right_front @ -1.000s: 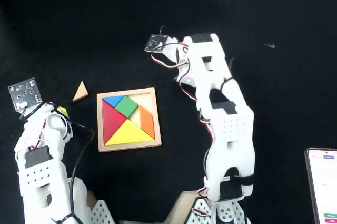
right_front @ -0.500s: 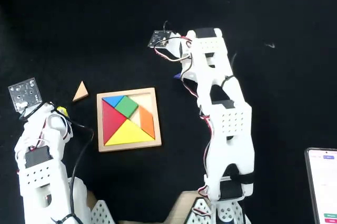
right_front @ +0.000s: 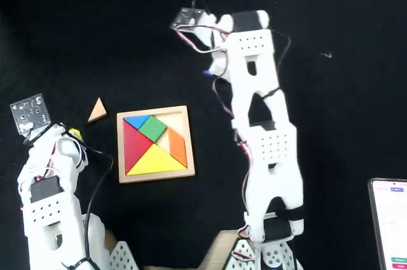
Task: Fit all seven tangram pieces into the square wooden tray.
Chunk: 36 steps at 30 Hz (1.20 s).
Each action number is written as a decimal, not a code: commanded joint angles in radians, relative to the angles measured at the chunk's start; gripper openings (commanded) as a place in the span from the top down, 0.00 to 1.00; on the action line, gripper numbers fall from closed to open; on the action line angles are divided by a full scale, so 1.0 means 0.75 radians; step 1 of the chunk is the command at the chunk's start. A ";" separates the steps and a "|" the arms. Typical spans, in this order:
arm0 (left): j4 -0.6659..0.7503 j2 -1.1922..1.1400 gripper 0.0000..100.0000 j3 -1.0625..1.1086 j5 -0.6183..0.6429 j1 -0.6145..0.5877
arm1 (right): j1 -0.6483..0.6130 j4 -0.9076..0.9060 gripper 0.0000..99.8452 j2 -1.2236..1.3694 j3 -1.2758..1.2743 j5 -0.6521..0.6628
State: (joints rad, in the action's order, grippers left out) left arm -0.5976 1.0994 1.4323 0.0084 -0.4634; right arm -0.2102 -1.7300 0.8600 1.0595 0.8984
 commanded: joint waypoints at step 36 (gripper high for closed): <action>0.025 0.014 0.88 -0.007 -0.012 -0.044 | -0.501 0.591 0.89 -0.490 -1.112 -0.724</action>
State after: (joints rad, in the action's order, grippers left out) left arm -0.5976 1.0994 1.4323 0.0069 -0.4910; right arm -0.5708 -1.2958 0.4948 0.1864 0.3890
